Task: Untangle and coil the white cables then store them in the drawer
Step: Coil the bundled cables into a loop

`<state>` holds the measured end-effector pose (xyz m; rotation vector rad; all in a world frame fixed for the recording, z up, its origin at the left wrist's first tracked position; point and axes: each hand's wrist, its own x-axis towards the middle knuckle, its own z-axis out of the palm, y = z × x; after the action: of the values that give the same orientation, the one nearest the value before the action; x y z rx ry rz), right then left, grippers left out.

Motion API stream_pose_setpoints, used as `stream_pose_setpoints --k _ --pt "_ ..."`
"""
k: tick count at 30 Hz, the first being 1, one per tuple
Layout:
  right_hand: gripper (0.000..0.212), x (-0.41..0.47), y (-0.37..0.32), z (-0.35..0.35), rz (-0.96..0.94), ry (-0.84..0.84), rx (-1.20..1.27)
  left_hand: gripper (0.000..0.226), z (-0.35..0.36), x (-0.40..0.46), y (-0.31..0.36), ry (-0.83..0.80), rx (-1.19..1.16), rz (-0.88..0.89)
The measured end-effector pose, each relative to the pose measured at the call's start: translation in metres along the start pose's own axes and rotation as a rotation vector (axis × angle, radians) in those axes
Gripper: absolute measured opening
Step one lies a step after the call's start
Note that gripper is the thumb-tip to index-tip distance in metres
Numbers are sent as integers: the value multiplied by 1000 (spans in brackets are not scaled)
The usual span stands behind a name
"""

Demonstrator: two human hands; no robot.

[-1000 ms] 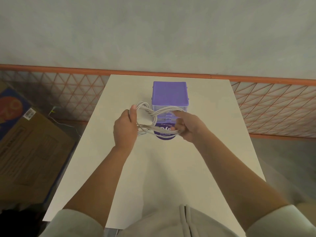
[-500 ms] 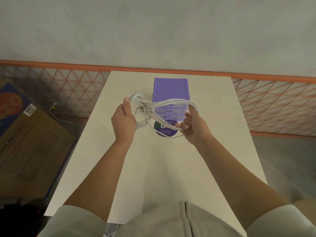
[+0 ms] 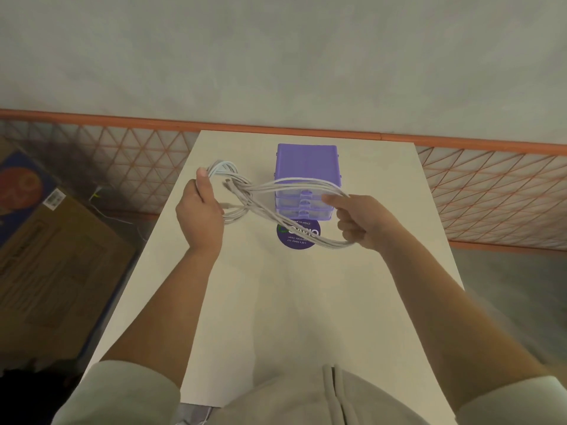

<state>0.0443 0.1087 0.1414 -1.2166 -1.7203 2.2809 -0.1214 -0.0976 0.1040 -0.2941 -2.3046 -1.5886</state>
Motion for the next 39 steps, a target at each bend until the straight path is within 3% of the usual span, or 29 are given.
stream_pose_setpoints --k 6,11,13,14,18,21,25,31,36,39 --pt "39 3 4 -8 -87 74 -337 65 0 -3 0 -4 -6 -21" --pt "35 12 22 -2 -253 421 -710 60 5 -9 6 -31 -98 -137" --pt "24 14 31 0 -311 496 -597 56 6 -11 11 -30 -183 -240" --pt "21 15 35 -1 -303 498 -425 55 6 -11 15 -19 -234 -302" --pt "28 22 57 -1 -29 330 336 54 5 -16 19 -31 -338 -422" --pt "38 31 73 0 35 342 415 53 7 -22 22 -42 -351 -433" --pt "33 36 93 -11 -15 468 -48 52 2 -22 19 -33 -351 -409" --pt "24 31 91 -11 5 400 -745 52 2 -30 15 -50 -314 -348" --pt "80 21 58 15 -296 428 -1105 51 7 -36 16 -106 -266 -287" --pt "75 11 41 40 -512 258 -1134 52 11 -40 20 -131 -242 -237"
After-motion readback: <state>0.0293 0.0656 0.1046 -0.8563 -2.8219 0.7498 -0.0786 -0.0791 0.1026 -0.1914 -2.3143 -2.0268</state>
